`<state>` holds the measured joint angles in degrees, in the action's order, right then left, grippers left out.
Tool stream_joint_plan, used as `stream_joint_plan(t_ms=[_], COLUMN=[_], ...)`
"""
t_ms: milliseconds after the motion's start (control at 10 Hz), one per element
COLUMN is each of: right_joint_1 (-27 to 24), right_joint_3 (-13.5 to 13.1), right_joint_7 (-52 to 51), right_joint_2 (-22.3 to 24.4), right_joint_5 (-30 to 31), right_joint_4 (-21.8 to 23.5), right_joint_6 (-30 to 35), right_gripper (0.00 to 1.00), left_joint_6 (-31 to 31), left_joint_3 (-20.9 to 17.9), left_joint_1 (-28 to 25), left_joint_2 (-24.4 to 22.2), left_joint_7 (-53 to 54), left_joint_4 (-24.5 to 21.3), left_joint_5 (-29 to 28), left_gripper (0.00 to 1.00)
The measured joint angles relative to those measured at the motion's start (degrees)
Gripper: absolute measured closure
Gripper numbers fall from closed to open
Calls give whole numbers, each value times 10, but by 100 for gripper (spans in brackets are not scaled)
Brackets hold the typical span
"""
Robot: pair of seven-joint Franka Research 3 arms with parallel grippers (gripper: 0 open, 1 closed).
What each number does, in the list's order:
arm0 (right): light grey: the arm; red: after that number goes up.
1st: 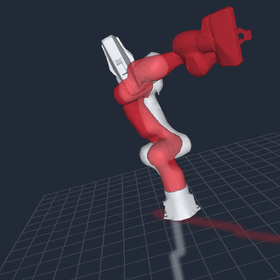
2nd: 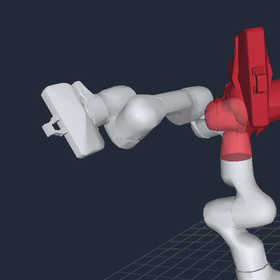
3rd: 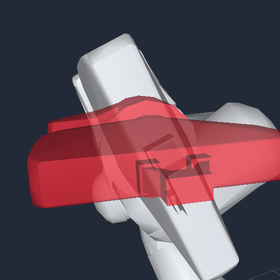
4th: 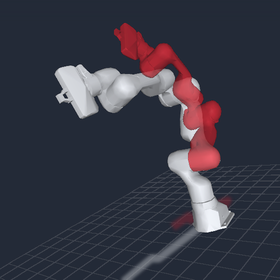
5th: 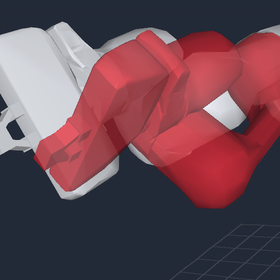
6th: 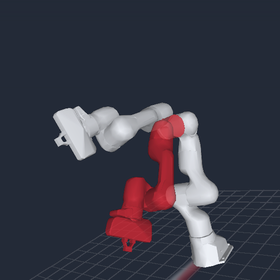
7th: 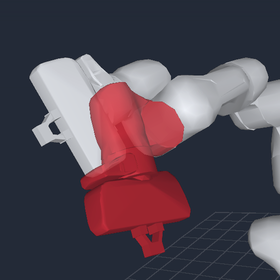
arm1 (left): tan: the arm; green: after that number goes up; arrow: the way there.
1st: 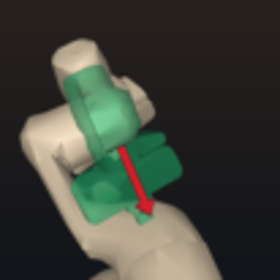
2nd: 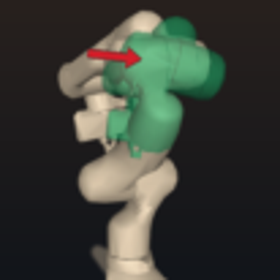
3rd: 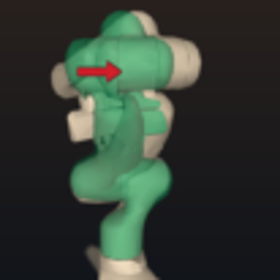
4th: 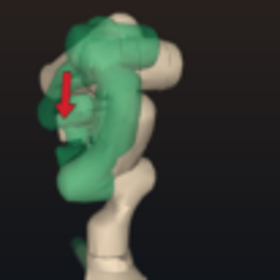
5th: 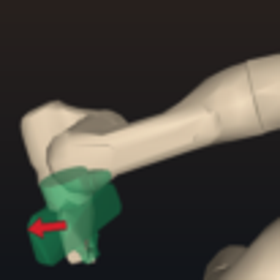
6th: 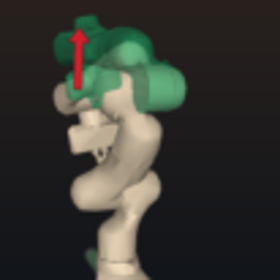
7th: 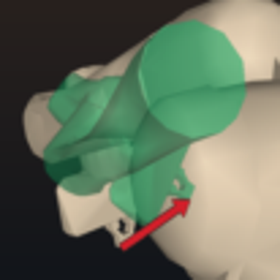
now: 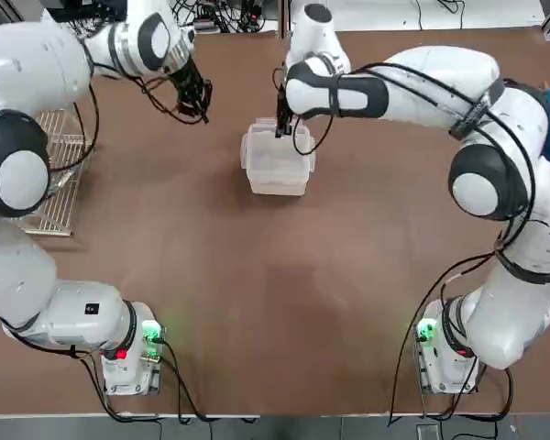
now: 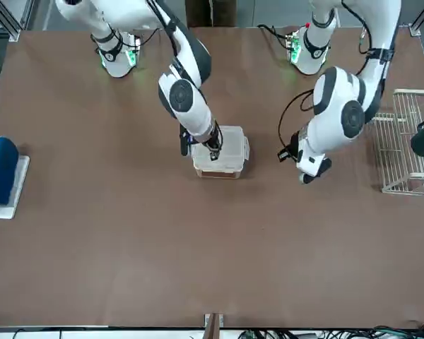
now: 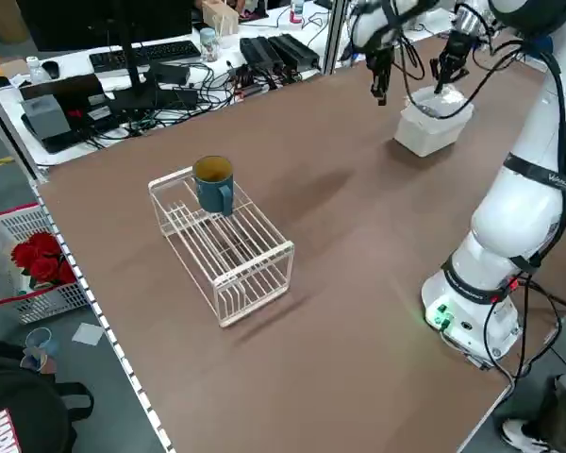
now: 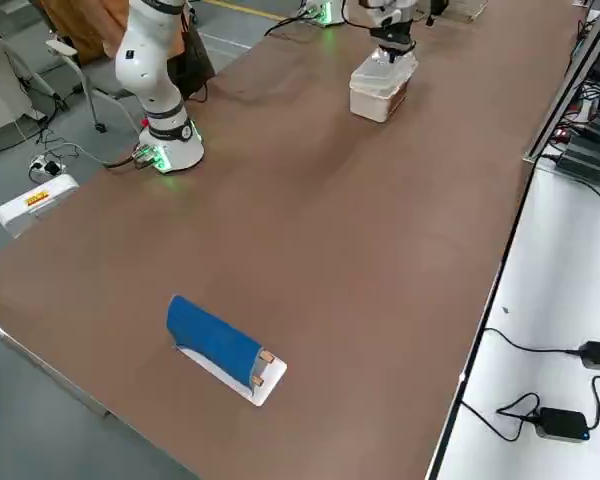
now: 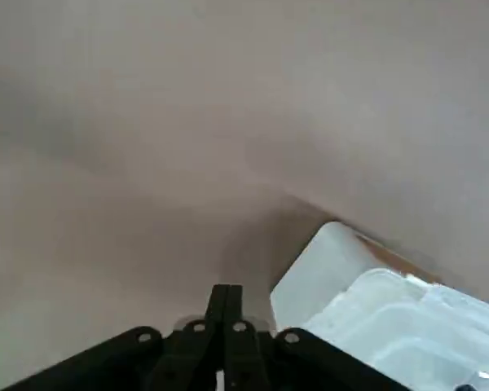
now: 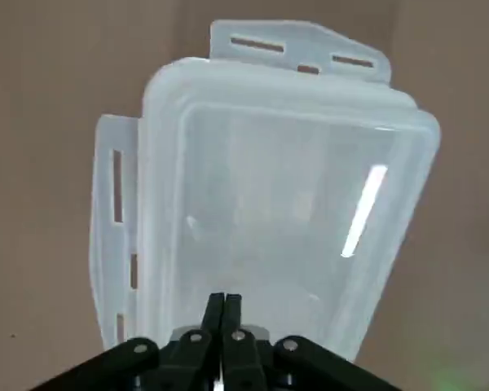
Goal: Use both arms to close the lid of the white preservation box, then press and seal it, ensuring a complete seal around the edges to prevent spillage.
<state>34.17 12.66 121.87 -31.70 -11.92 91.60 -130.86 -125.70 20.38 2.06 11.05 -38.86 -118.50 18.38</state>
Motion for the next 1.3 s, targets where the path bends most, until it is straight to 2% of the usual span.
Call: stream_joint_plan(t_ms=[200,600,900,1300], right_joint_1=[0,1,2,3], right_joint_3=[0,1,1,2], right_joint_7=[-1,-1,-1,-1], right_joint_2=[-10,-16,-16,-16], right_joint_5=[11,22,32,39], right_joint_4=[0,-1,-1,-1], right_joint_6=[-13,-23,-24,-24], right_gripper=[95,95,95,95], left_joint_6=[-49,-82,-145,-194], left_joint_3=[22,68,70,70], left_joint_1=[-1,8,23,36], left_joint_2=[-4,-11,-3,32], left_joint_7=[-3,-55,-56,-57], left_joint_4=[-37,-59,-91,-95], left_joint_5=[23,33,33,34], left_gripper=[99,99,99,99])
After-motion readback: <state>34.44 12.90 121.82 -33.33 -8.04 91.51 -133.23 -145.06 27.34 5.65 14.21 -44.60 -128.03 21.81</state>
